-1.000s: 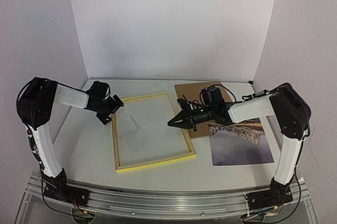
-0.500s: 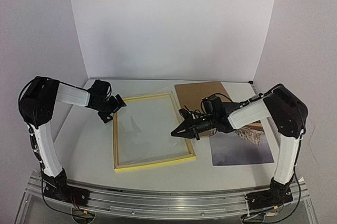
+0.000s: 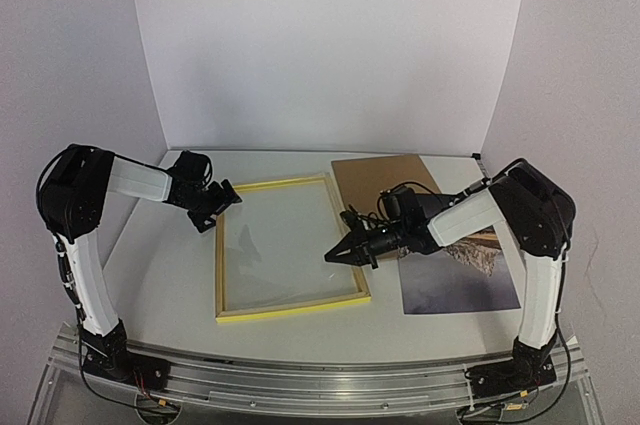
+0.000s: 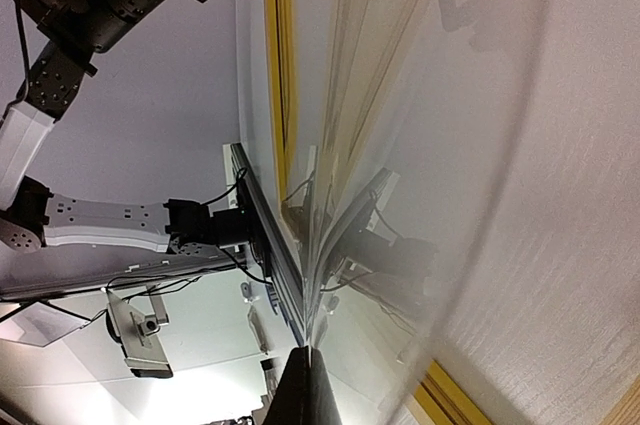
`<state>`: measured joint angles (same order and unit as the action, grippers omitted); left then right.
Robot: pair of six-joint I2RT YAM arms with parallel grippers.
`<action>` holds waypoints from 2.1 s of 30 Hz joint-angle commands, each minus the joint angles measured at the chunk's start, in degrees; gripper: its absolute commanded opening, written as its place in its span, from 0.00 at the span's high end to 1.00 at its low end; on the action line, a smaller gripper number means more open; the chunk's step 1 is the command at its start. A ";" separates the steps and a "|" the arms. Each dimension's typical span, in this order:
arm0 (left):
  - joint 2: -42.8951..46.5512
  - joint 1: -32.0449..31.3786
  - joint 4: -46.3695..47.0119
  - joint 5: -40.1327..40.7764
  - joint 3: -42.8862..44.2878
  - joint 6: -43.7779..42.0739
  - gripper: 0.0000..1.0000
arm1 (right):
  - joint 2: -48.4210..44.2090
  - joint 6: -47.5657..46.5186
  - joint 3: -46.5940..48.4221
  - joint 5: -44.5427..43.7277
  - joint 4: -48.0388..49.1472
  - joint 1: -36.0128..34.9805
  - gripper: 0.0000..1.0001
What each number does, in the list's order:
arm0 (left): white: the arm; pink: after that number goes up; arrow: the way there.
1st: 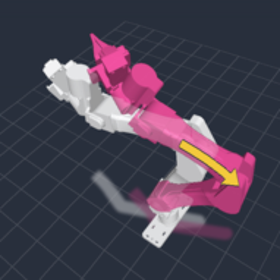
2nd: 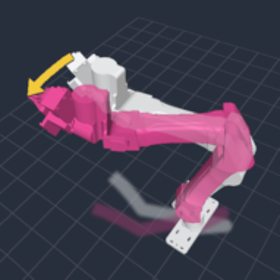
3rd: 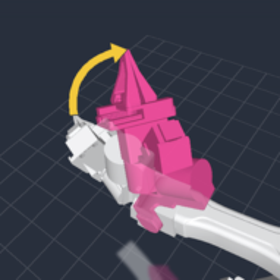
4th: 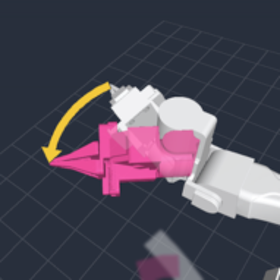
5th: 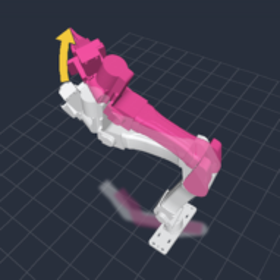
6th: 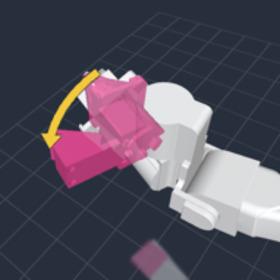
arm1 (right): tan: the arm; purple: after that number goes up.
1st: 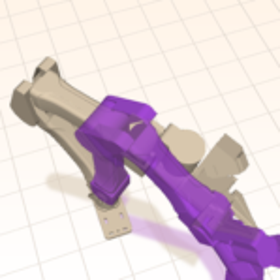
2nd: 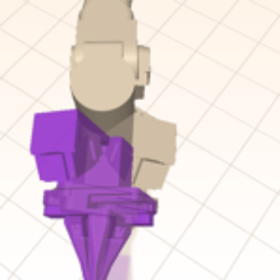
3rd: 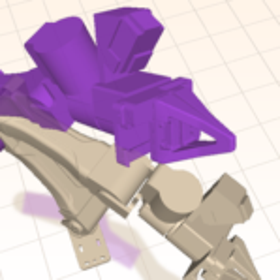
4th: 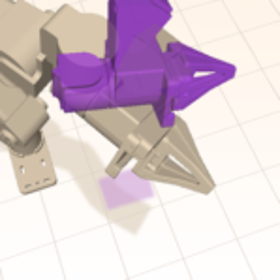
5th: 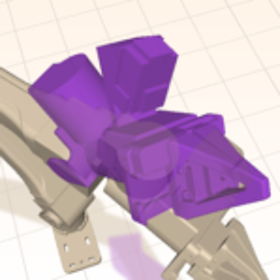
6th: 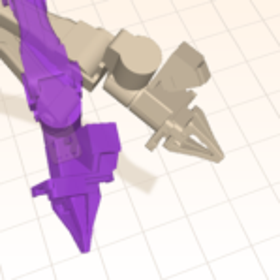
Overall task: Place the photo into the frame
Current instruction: Place the photo frame item in the photo frame.
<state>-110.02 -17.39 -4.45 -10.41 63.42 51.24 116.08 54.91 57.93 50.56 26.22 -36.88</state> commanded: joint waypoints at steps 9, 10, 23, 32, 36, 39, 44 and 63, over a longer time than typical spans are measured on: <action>-2.75 -0.66 -5.27 -3.82 -2.31 0.45 0.04 | 0.57 0.62 2.89 -3.94 9.15 0.01 1.00; -2.67 -0.64 -5.37 -3.82 -2.41 0.51 0.04 | -0.03 0.10 2.48 -3.29 10.67 -0.07 1.00; -2.88 -0.64 -4.28 -4.84 -2.51 1.43 0.04 | -0.44 -4.85 0.21 2.55 21.01 -1.14 1.00; -3.11 -0.63 -3.18 -6.31 -2.36 2.27 0.04 | 1.83 -2.75 1.14 3.58 24.07 -1.50 1.00; -3.00 -0.66 -2.94 -6.78 -2.36 2.40 0.05 | 4.99 -0.33 2.29 2.62 25.26 -1.45 1.00; -2.78 -0.67 -2.70 -7.11 -2.68 2.64 0.05 | 5.59 0.46 2.38 1.00 26.16 -1.44 1.00; -2.55 -0.64 -2.25 -7.81 -3.41 3.08 0.05 | 6.69 2.15 2.25 -1.72 26.42 -1.44 1.00; -2.36 -0.66 -2.67 -7.60 -4.01 3.53 0.08 | 5.10 14.48 -0.33 -3.89 27.03 -1.44 1.00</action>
<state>-110.06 -16.43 -0.54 -12.22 61.73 52.77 124.16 65.61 56.91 50.48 50.54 -37.65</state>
